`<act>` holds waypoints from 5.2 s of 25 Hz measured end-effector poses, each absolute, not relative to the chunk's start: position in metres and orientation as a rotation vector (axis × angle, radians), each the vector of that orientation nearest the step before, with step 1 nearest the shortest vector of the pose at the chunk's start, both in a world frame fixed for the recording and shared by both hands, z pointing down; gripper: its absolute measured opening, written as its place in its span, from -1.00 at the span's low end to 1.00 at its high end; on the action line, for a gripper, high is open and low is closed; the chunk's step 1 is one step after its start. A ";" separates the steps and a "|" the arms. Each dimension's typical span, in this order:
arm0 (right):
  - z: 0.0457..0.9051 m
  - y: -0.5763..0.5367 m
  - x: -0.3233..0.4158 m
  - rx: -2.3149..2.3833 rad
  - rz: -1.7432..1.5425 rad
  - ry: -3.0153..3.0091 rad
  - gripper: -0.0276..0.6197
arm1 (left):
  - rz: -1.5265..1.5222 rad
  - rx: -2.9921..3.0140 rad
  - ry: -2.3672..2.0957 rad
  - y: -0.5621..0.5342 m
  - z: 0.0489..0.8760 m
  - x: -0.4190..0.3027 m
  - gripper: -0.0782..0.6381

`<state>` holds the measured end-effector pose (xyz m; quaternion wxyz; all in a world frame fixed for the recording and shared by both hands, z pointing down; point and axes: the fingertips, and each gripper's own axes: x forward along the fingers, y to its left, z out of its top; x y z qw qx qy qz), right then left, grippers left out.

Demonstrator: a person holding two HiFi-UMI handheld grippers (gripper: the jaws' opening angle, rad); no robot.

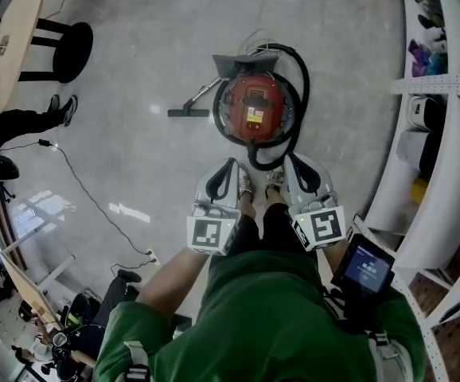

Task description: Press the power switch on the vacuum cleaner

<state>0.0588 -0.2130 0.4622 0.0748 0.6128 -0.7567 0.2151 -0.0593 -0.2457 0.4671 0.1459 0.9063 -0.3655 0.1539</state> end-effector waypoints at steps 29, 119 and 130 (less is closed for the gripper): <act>0.660 -0.237 0.061 1.681 0.844 -2.186 -0.91 | 0.781 2.492 -0.930 -0.266 0.693 -0.037 -0.76; 0.755 -0.210 0.078 1.586 0.926 -2.060 -0.91 | 1.233 2.342 -0.852 -0.275 0.893 -0.038 -0.76; 0.678 -0.223 0.079 1.619 0.823 -2.098 -0.91 | 1.092 2.444 -0.956 -0.295 0.784 -0.052 -0.76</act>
